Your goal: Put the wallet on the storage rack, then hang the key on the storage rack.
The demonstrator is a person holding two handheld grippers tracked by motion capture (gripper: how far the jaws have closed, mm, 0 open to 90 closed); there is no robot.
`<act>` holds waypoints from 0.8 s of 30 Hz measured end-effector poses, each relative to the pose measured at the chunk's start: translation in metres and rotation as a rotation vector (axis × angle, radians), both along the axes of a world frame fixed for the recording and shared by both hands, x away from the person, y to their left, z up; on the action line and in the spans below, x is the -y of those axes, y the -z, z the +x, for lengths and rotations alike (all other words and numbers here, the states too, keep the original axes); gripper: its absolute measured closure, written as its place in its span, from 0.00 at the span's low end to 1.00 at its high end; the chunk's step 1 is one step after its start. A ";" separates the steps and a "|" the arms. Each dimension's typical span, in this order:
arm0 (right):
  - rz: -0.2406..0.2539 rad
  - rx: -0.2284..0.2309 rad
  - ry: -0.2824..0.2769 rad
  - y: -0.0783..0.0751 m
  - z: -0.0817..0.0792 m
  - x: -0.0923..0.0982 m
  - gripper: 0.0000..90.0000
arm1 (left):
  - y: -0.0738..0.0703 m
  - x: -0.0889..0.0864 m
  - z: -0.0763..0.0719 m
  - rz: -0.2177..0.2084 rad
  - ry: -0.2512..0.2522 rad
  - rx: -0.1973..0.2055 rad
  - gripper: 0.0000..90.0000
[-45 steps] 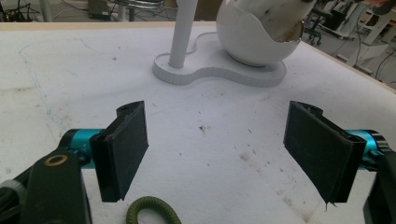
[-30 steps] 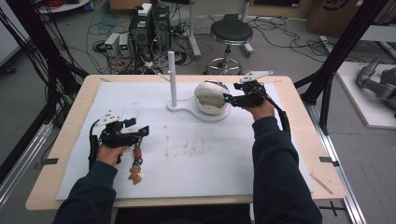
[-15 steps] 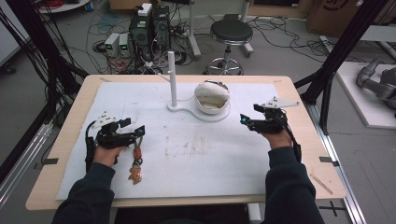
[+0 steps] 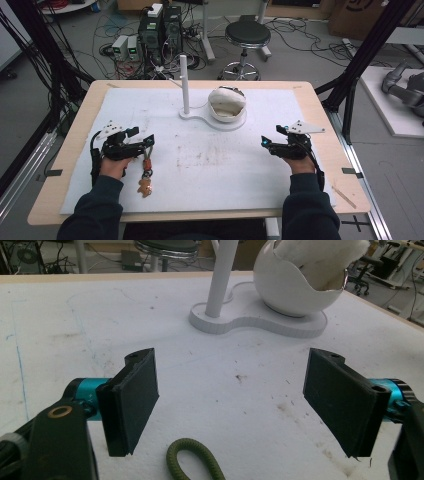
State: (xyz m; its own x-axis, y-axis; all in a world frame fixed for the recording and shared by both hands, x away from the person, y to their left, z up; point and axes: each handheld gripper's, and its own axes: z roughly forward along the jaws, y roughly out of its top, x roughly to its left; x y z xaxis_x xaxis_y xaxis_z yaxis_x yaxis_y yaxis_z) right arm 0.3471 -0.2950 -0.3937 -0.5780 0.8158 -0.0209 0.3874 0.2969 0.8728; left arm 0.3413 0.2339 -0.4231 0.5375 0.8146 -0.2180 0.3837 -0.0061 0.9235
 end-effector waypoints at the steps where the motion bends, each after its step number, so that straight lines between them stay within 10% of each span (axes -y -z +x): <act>1: -0.001 -0.008 0.003 0.001 0.000 -0.001 0.30 | 0.000 -0.001 0.000 -0.005 -0.003 0.000 0.24; 10: -0.024 0.002 -0.010 0.005 -0.002 -0.008 0.30 | 0.000 0.001 -0.002 0.005 -0.007 -0.005 0.24; 24: -0.035 -0.010 0.025 0.014 -0.005 -0.005 0.31 | 0.005 0.003 -0.002 0.080 -0.047 -0.136 0.26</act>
State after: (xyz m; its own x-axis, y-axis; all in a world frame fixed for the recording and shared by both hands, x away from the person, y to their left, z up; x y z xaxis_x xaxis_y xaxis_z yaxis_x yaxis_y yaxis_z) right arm 0.3426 -0.2905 -0.4080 -0.5579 0.8288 -0.0443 0.4039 0.3177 0.8579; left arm 0.3388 0.2310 -0.4277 0.4684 0.8557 -0.2199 0.5070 -0.0565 0.8601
